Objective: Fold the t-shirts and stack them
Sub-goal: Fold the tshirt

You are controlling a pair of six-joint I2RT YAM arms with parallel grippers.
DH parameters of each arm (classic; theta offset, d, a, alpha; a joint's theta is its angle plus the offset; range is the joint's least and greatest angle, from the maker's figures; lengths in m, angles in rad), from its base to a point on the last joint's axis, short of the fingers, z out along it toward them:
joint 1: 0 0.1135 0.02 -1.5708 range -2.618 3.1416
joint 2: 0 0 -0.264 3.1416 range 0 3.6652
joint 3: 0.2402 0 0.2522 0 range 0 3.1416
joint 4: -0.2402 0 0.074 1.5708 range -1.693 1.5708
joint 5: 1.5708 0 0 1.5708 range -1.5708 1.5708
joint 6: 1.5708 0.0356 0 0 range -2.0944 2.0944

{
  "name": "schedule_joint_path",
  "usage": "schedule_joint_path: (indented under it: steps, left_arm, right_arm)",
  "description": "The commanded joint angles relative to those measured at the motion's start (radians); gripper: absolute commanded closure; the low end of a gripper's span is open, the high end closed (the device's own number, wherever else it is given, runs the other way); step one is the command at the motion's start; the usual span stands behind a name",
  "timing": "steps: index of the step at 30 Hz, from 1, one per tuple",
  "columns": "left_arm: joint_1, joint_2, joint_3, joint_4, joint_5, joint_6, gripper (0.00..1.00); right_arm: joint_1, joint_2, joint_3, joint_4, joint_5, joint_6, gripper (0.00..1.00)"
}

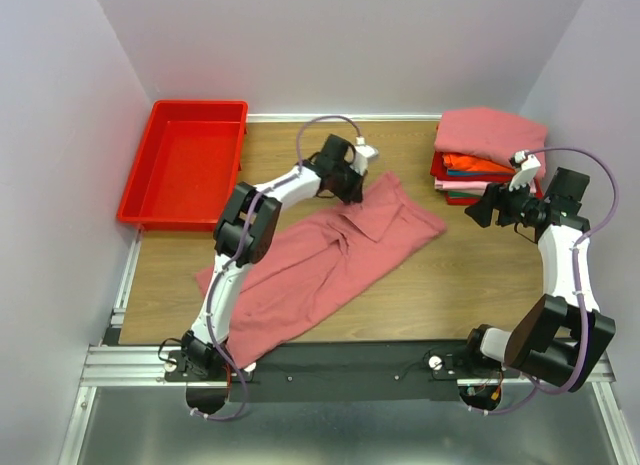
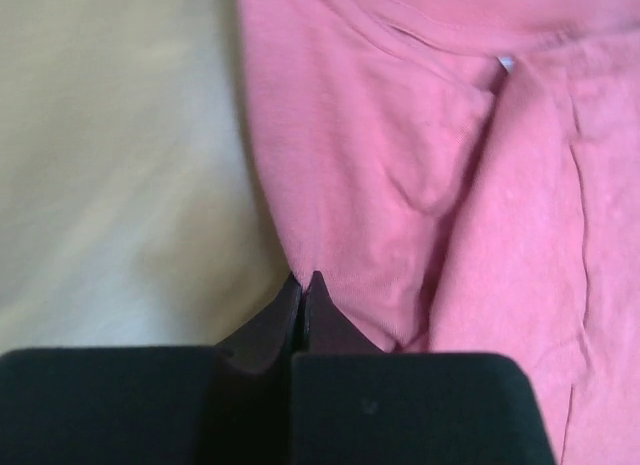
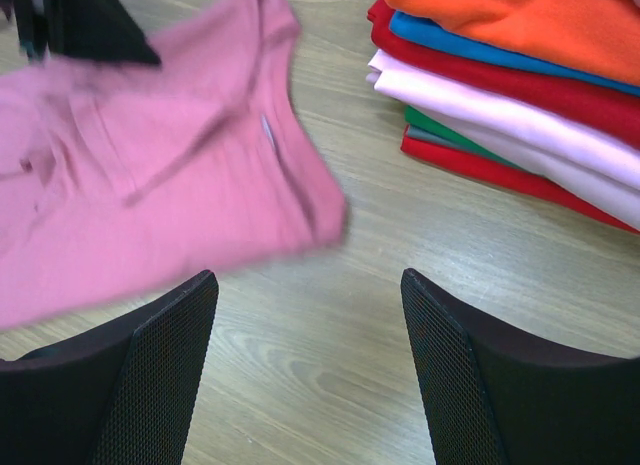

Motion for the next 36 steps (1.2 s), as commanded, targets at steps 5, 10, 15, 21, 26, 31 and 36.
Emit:
schedule_joint_path:
  steps: [5,10,15,21,26,31,36]
  left_arm:
    - [0.197,0.156,0.324,-0.152,-0.257,-0.387,1.00]
    - [0.245,0.303,0.627,-0.202,-0.222,-0.546,1.00]
    - [0.265,0.313,0.654,-0.121,-0.128,-0.627,1.00]
    - [0.279,0.229,0.588,-0.133,-0.073,-0.572,0.57]
    - [0.290,0.051,0.571,-0.215,-0.243,-0.439,0.34]
    - [0.299,-0.294,0.335,-0.168,-0.470,-0.244,0.30]
    - [0.310,-0.748,-0.158,0.052,-0.709,-0.141,0.08]
  right_arm:
    - [-0.009,-0.001,-0.019,0.016,-0.024,-0.007,0.19]
    - [-0.009,-0.002,-0.029,0.016,-0.047,-0.024,0.19]
    - [-0.008,-0.010,-0.049,0.015,-0.114,-0.052,0.15]
    - [0.061,-0.018,-0.069,0.007,-0.168,-0.098,0.11]
    - [0.311,0.002,-0.062,-0.085,-0.180,-0.269,0.05]
    - [0.769,0.066,-0.039,-0.203,-0.035,-0.709,0.00]
    - [1.071,0.258,0.107,-0.206,0.177,-0.771,0.00]
